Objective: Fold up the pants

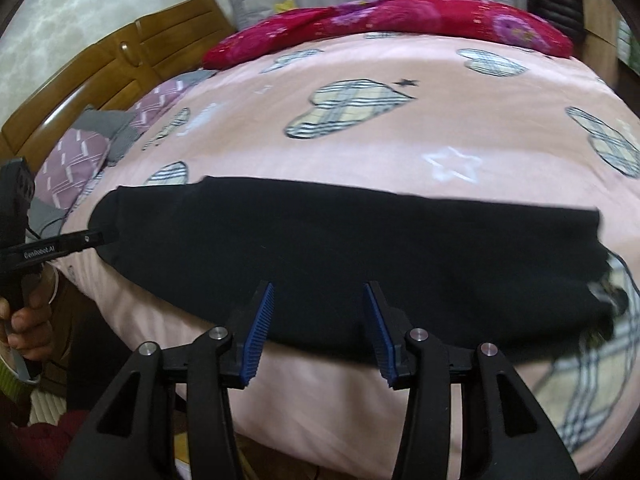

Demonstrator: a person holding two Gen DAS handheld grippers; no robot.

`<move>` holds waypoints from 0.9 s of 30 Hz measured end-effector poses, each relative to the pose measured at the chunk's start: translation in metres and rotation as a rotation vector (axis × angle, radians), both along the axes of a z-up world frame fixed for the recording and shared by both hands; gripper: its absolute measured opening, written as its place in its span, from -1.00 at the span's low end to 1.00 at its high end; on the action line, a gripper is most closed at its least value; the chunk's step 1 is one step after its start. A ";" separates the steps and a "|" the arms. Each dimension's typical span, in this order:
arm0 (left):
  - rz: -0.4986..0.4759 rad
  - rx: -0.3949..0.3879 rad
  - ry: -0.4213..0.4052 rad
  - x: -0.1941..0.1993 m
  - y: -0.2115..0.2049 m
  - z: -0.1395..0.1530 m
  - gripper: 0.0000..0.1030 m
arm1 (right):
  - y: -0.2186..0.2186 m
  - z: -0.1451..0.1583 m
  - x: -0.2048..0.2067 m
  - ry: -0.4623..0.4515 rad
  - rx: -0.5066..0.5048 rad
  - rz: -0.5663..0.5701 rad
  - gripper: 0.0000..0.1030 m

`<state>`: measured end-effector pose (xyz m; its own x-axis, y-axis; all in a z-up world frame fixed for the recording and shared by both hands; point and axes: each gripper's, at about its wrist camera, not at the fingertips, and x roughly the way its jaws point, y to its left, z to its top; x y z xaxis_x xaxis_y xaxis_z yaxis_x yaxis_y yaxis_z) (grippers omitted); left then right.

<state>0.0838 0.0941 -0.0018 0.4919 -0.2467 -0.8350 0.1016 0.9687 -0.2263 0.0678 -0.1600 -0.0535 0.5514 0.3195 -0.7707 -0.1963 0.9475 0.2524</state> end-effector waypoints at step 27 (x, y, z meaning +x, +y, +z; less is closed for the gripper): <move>-0.415 0.122 0.011 0.067 -0.195 0.015 0.13 | -0.151 -0.030 -0.043 0.035 0.295 -0.508 0.34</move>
